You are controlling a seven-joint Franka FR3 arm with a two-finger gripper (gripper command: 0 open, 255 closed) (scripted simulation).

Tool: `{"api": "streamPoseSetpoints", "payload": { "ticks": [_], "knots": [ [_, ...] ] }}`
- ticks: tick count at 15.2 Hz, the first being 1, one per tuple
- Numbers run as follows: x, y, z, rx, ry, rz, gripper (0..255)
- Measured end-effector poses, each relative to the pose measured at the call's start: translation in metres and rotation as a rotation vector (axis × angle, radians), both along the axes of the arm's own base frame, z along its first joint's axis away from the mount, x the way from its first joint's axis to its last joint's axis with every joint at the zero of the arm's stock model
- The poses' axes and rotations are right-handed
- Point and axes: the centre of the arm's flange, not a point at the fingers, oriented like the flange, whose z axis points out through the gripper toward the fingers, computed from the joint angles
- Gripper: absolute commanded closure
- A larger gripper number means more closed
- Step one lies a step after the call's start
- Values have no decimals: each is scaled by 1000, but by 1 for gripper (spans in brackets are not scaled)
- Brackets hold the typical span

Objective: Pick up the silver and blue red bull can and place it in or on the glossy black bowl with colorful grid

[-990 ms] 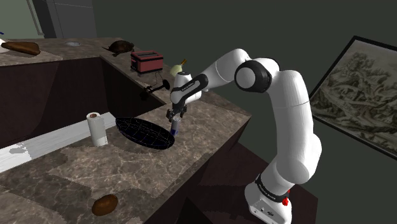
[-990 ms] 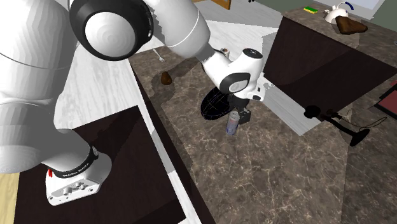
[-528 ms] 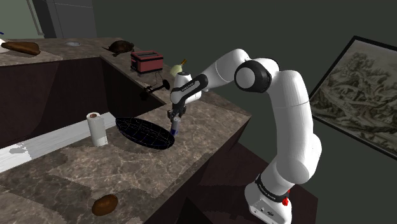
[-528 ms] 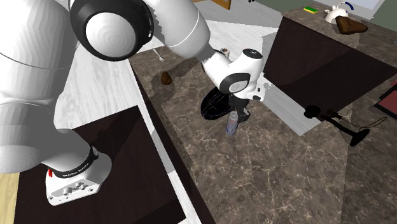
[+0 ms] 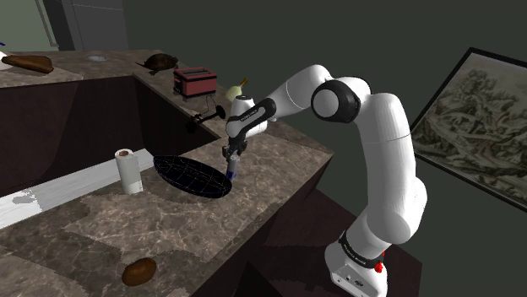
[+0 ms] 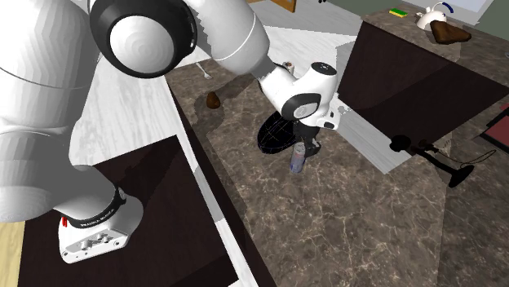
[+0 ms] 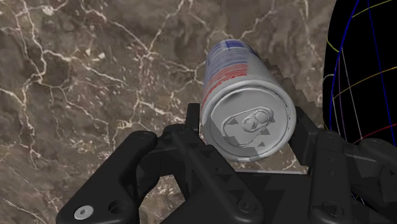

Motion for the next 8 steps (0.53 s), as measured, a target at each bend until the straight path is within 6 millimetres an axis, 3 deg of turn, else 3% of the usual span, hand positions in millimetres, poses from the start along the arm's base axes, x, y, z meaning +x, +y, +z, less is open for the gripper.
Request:
{"api": "streamPoseSetpoints", "payload": {
  "ticks": [8],
  "knots": [
    [-1, -1, 31, 0, 1, -1, 255]
  ]
}}
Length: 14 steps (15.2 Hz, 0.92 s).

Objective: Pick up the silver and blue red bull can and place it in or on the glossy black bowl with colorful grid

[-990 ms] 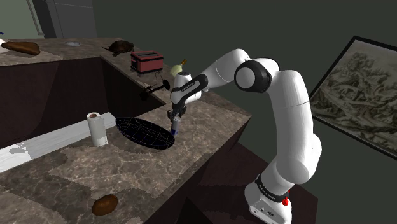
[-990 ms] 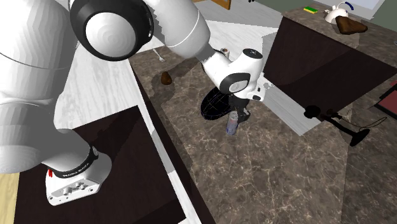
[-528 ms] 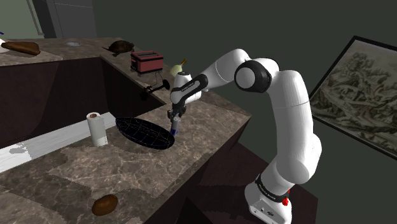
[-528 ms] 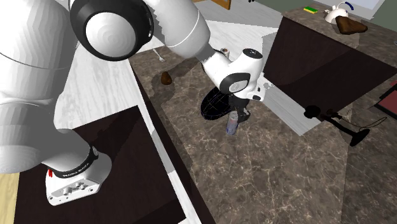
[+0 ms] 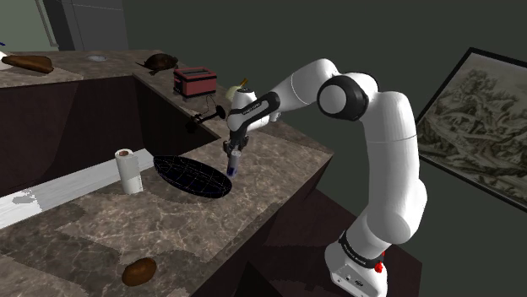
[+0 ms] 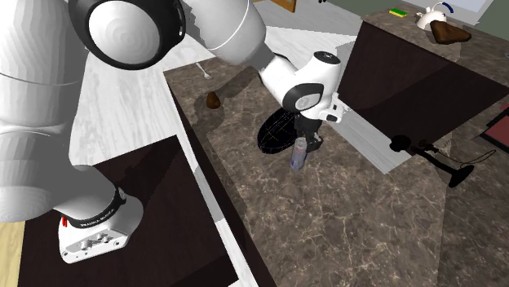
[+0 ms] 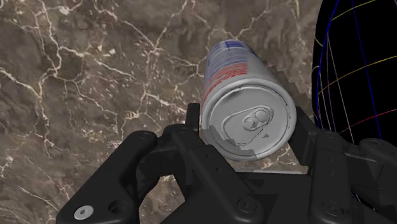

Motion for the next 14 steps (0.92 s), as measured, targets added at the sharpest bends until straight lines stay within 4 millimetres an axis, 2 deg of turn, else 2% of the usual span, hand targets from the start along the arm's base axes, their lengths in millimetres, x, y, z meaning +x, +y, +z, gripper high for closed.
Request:
{"api": "streamPoseSetpoints", "payload": {
  "ticks": [14],
  "knots": [
    [0, 1, 75, 0, 0, 0, 255]
  ]
}}
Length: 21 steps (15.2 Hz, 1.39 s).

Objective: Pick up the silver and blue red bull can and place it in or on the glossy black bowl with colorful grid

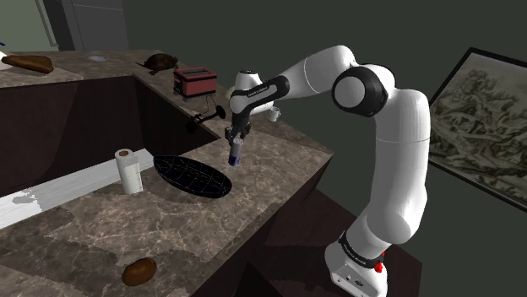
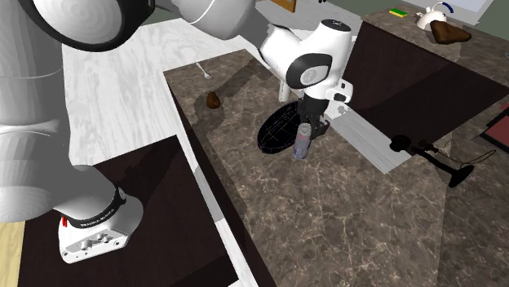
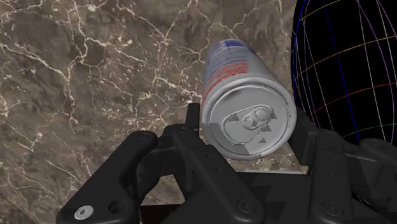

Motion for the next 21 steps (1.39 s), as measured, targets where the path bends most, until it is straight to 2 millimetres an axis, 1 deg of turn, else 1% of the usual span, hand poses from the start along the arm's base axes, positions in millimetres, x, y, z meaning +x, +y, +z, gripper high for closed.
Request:
{"api": "streamPoseSetpoints", "payload": {
  "ticks": [12, 15, 21],
  "knots": [
    [0, 0, 62, 0, 0, 0, 255],
    [10, 21, 72, 0, 0, 0, 255],
    [42, 92, 91, 0, 0, 1, 255]
  ]
}}
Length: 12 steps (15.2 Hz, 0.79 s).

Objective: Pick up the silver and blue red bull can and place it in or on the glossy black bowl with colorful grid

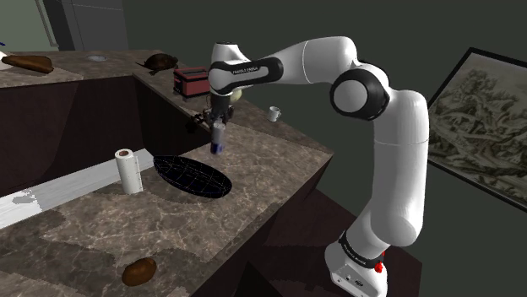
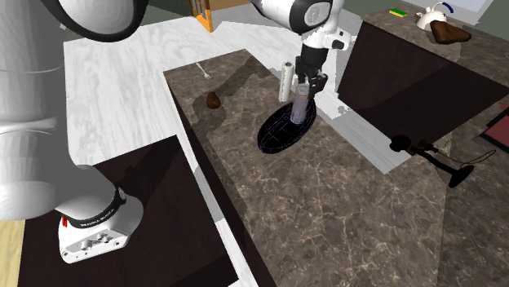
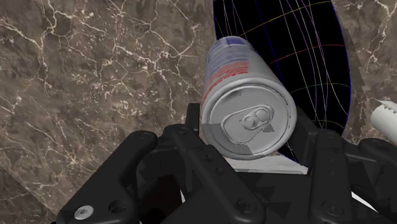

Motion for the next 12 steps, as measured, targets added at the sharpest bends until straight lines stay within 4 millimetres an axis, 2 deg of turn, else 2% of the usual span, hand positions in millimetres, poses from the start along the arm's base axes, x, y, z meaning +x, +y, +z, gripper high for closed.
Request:
{"api": "streamPoseSetpoints", "payload": {
  "ticks": [2, 7, 8, 12],
  "knots": [
    [12, 21, 3, 0, 0, 0, 255],
    [41, 81, 29, 0, -1, 0, 255],
    [44, 89, 28, 0, 0, 0, 255],
    [47, 96, 10, 0, 1, -1, 255]
  ]
}}
